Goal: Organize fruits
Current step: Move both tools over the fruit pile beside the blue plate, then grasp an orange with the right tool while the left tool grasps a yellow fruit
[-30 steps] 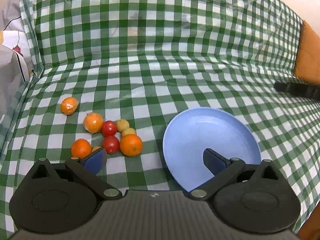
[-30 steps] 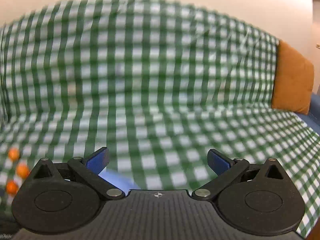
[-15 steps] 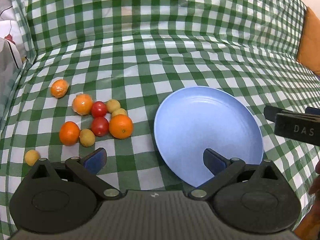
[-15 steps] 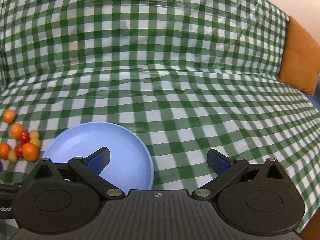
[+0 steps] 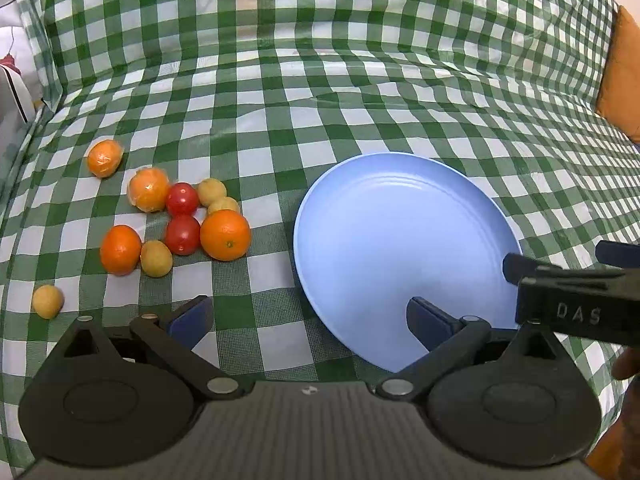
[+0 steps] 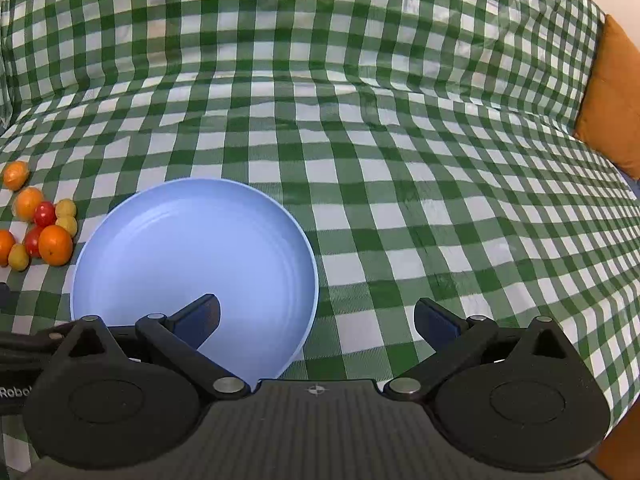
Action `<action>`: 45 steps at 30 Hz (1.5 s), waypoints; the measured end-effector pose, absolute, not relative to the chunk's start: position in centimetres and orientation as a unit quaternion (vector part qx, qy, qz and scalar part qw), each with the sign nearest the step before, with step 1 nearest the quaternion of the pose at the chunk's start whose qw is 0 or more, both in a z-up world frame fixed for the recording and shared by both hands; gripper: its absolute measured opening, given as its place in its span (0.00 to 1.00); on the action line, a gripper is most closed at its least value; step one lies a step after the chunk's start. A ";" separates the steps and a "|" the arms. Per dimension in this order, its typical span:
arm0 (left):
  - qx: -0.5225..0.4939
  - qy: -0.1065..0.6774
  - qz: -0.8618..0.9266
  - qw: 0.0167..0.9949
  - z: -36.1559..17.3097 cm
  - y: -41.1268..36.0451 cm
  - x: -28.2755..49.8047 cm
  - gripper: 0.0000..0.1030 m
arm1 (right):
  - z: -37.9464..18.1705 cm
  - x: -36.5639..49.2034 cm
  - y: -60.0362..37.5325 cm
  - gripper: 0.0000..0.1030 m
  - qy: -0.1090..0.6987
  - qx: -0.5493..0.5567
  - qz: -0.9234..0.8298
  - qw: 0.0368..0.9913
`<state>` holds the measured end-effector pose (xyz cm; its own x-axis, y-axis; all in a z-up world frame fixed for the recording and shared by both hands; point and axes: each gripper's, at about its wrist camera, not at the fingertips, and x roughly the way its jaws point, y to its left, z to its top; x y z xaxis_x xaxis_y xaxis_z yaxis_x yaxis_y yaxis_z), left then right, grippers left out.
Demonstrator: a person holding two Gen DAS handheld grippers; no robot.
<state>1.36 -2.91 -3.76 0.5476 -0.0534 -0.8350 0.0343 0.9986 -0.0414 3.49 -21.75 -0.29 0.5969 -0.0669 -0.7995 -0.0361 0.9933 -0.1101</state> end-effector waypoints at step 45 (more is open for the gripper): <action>-0.035 0.469 -0.007 0.882 -2.0 -0.4 1.5 0.47 | 1.2 3.0 -21.9 0.53 0.417 -0.050 0.044 0.907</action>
